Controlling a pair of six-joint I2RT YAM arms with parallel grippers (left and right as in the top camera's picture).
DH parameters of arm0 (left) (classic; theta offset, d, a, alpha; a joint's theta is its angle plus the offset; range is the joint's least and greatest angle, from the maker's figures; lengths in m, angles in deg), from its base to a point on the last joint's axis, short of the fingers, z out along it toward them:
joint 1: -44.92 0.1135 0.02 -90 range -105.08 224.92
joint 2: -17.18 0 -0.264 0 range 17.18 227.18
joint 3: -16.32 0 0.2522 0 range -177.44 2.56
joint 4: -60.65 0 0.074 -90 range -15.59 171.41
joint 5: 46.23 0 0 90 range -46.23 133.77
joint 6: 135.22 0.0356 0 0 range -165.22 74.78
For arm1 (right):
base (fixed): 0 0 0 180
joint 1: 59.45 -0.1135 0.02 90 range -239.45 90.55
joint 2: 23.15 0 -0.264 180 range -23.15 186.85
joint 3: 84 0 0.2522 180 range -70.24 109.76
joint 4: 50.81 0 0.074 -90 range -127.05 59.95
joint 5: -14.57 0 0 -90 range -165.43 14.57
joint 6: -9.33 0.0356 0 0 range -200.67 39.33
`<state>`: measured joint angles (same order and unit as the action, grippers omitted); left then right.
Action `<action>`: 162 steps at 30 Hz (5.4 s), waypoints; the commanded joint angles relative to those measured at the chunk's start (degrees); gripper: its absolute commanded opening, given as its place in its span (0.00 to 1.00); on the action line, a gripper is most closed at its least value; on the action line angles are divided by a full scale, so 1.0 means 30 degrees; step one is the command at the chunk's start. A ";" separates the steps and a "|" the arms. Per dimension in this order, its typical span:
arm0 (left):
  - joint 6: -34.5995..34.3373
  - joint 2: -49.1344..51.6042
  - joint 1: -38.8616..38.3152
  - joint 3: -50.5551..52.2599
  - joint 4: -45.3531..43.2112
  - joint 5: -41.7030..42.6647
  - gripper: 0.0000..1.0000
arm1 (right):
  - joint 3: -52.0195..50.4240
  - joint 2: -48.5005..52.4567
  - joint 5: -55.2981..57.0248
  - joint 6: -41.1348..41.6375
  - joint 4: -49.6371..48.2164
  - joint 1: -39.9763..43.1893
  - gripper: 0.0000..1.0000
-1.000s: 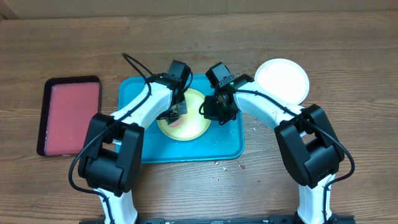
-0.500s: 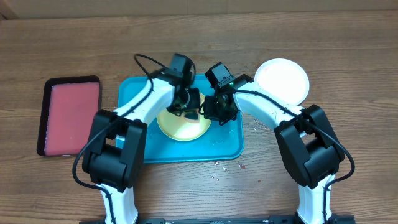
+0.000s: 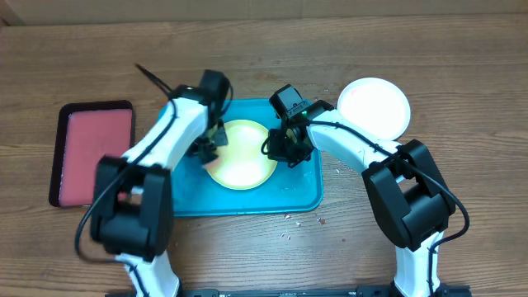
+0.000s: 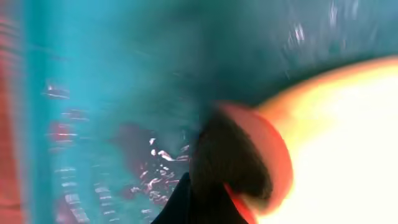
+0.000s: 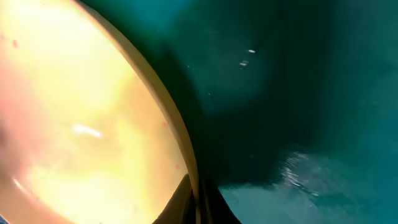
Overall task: Clean dirty plates on tray and stack at the side
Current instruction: 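Scrub the yellow plate with the left sponge while right gripper holds, then lift the yellow plate with the right gripper and carry it right, then stack the yellow plate on the plate pile and release, then drop the sponge onto the red tray with the left gripper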
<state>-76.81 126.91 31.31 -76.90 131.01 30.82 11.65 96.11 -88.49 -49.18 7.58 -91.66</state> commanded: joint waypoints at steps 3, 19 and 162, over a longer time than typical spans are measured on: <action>-0.0474 -0.6805 0.1231 -0.0248 0.0321 -0.1734 0.04 | -0.0095 -0.0044 0.1406 -0.0576 0.0306 0.0248 0.04; 0.0131 -0.8655 0.8845 0.0386 0.4714 0.1960 0.04 | 0.4976 -0.3512 1.7172 -0.3177 0.5807 -0.6193 0.04; 0.6601 -2.4349 1.4120 0.4721 0.5559 1.0265 1.00 | -0.4415 -2.6338 0.5195 -0.3410 0.9231 0.0845 1.00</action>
<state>-57.88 53.98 73.52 -63.30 147.71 61.18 -1.36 17.25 -73.51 -59.70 35.75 -88.86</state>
